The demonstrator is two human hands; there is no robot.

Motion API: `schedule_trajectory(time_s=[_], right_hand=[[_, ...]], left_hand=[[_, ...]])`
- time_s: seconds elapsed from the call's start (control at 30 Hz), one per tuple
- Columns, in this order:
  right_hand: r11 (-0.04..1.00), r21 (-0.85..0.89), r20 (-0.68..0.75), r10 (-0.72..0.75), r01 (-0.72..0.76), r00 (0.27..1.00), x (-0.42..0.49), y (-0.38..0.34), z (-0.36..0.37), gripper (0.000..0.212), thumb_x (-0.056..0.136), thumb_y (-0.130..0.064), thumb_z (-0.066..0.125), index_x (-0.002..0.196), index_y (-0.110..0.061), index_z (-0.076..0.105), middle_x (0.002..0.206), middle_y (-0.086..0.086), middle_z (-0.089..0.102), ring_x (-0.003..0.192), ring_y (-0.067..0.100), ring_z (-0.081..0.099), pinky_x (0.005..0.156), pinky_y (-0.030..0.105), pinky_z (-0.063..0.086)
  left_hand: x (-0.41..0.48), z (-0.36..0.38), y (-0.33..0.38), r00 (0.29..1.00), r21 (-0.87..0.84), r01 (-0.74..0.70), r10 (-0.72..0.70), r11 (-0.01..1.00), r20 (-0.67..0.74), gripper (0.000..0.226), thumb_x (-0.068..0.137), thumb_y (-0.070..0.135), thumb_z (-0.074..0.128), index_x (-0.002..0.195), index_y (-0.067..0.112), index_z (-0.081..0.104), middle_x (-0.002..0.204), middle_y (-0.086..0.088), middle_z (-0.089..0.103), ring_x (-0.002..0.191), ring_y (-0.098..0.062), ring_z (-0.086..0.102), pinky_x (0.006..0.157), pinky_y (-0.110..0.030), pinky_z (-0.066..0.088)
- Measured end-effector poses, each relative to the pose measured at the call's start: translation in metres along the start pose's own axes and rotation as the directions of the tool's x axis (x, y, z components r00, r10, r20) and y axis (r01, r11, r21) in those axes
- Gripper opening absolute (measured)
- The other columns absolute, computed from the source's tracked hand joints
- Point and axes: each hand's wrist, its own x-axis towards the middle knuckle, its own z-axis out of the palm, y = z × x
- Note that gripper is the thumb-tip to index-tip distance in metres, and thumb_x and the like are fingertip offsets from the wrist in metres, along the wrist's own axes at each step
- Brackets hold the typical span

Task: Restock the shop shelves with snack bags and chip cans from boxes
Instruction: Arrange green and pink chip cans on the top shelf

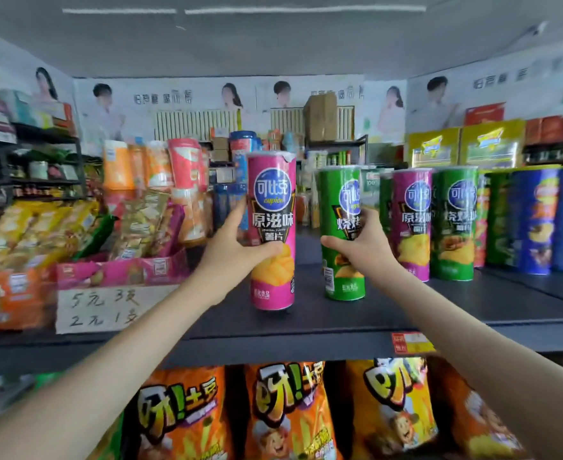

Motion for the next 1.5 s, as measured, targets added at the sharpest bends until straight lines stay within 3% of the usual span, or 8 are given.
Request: schedule_trajectory(time_s=[0.13,0.27,0.37,0.43,0.57,0.93,1.17,1.5], right_hand=[[0.982,-0.189,-0.113,-0.029,0.007,0.993,0.029,0.016,0.004,0.100,0.058,-0.035,0.090,0.136,-0.010,0.032,0.129,0.010,0.050,0.118,0.032,0.052,0.097,0.052,0.046],[0.972,-0.223,-0.002,-0.072,0.070,0.997,0.040,0.035,0.002,0.123,0.060,-0.020,0.089,0.149,-0.009,0.005,0.147,0.012,0.030,0.137,0.025,0.032,0.115,0.039,0.028],[0.975,-0.216,0.097,-0.024,0.045,0.995,0.046,0.059,0.004,0.132,0.044,-0.035,0.081,0.142,-0.047,-0.008,0.140,0.010,0.036,0.128,0.030,0.043,0.106,0.049,0.041],[0.975,-0.221,0.118,-0.002,0.028,0.993,0.053,0.068,0.001,0.130,0.045,-0.038,0.079,0.139,-0.053,-0.009,0.137,0.013,0.039,0.122,0.033,0.049,0.104,0.050,0.043],[0.943,-0.331,0.069,0.072,-0.045,0.995,0.055,0.058,-0.006,0.131,0.073,-0.014,0.082,0.147,-0.035,-0.025,0.142,0.023,0.028,0.114,0.035,0.053,0.107,0.047,0.039],[0.939,-0.344,0.051,0.015,0.004,0.999,0.072,0.073,-0.001,0.128,0.083,-0.007,0.073,0.128,-0.054,-0.037,0.153,0.024,0.013,0.115,0.043,0.052,0.100,0.056,0.042],[0.934,-0.355,0.053,0.054,-0.032,0.997,0.068,0.070,-0.001,0.121,0.084,-0.009,0.072,0.144,-0.042,-0.028,0.157,0.020,0.007,0.138,0.044,0.028,0.109,0.056,0.032],[0.859,-0.460,0.223,-0.134,0.226,0.965,0.027,0.035,-0.052,0.099,0.083,0.004,0.057,0.153,-0.022,-0.008,0.152,0.011,0.018,0.127,0.032,0.043,0.090,0.030,0.042]], left_hand=[[0.039,0.024,-0.016,0.998,-0.012,0.029,-0.028,1.000,0.053,0.100,0.074,0.020,0.082,0.151,0.042,0.022,0.126,0.005,0.061,0.109,-0.013,0.061,0.093,-0.034,0.050],[0.063,0.047,-0.030,0.996,0.017,0.041,-0.042,0.999,0.079,0.099,0.077,0.022,0.080,0.151,0.044,0.019,0.126,0.011,0.059,0.111,-0.012,0.059,0.095,-0.033,0.048],[0.074,0.064,-0.039,0.996,0.033,0.033,-0.036,0.999,0.087,0.095,0.077,0.023,0.079,0.150,0.044,0.021,0.119,0.016,0.057,0.111,-0.011,0.057,0.093,-0.030,0.046],[0.080,0.075,-0.042,0.996,0.035,0.031,-0.034,0.999,0.084,0.096,0.078,0.024,0.078,0.151,0.043,0.020,0.118,0.018,0.054,0.112,-0.011,0.055,0.093,-0.030,0.044],[0.084,0.094,-0.045,0.998,0.044,0.035,-0.037,0.998,0.054,0.099,0.080,0.025,0.076,0.154,0.040,0.012,0.121,0.015,0.052,0.111,-0.010,0.051,0.089,-0.028,0.041],[0.073,0.108,-0.050,0.997,0.085,-0.070,0.072,0.994,-0.024,0.101,0.089,0.026,0.069,0.151,0.043,-0.009,0.143,0.013,0.043,0.119,-0.007,0.047,0.100,-0.032,0.040],[0.072,0.109,-0.052,0.997,0.215,-0.070,0.064,0.974,0.035,0.102,0.089,0.031,0.068,0.148,0.050,-0.013,0.142,0.004,0.048,0.116,-0.012,0.052,0.091,-0.031,0.044],[0.071,0.137,-0.033,0.994,0.233,-0.016,-0.009,0.972,0.107,0.117,0.082,0.026,0.077,0.145,0.050,-0.019,0.142,0.002,0.050,0.110,-0.017,0.056,0.088,-0.028,0.044]])
